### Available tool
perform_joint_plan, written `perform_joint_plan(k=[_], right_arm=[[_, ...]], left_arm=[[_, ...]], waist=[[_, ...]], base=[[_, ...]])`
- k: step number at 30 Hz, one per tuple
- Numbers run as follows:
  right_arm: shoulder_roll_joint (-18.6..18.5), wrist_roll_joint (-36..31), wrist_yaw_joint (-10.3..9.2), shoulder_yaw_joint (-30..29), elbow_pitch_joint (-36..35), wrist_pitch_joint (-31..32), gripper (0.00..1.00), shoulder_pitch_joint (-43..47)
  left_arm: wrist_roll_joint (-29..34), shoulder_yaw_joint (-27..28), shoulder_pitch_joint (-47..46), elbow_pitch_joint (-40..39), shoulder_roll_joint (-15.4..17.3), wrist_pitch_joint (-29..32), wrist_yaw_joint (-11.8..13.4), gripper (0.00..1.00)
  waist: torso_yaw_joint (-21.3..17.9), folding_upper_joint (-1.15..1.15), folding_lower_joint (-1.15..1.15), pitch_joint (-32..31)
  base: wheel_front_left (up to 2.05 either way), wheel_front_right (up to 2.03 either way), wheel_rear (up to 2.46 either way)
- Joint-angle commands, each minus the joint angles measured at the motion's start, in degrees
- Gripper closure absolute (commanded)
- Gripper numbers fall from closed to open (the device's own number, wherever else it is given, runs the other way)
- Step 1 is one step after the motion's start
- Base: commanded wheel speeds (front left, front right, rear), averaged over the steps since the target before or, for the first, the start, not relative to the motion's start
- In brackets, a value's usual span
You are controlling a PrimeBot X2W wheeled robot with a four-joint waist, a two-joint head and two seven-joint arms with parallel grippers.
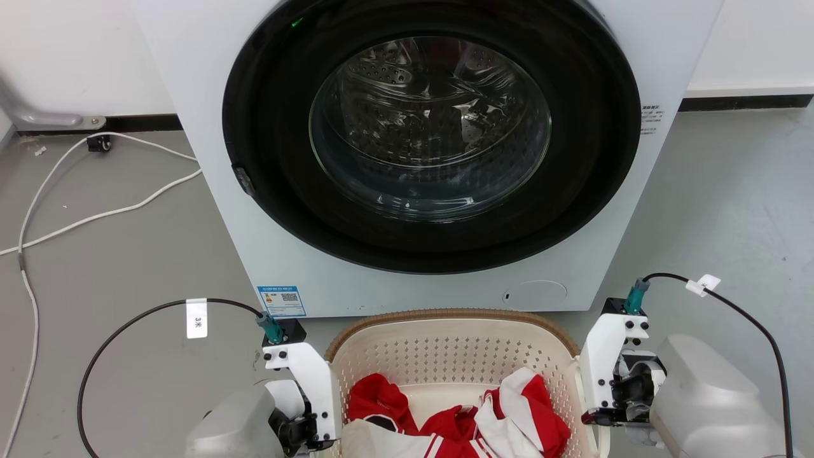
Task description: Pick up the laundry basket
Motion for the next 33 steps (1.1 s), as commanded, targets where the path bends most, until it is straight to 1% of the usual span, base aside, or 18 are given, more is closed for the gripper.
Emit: perform_joint_plan(k=[1, 33], right_arm=[[1.7, 0.2, 0.67, -0.5, -0.6, 0.3, 1.00, 0.4], [2.7, -4.5, 0.67, -5.9, -0.6, 1.3, 1.00, 0.9]], left_arm=[[-0.7, -0.2, -1.0, -0.7, -1.4, 0.2, -0.8, 1.00], [-2.7, -2.1, -1.3, -0.2, -1.4, 0.1, -0.8, 1.00]], waist=[[0.0, 0.00, 0.00, 0.0], [0.1, 0.00, 0.00, 0.3]], base=[[0.00, 0.00, 0.00], [0.00, 0.00, 0.00]])
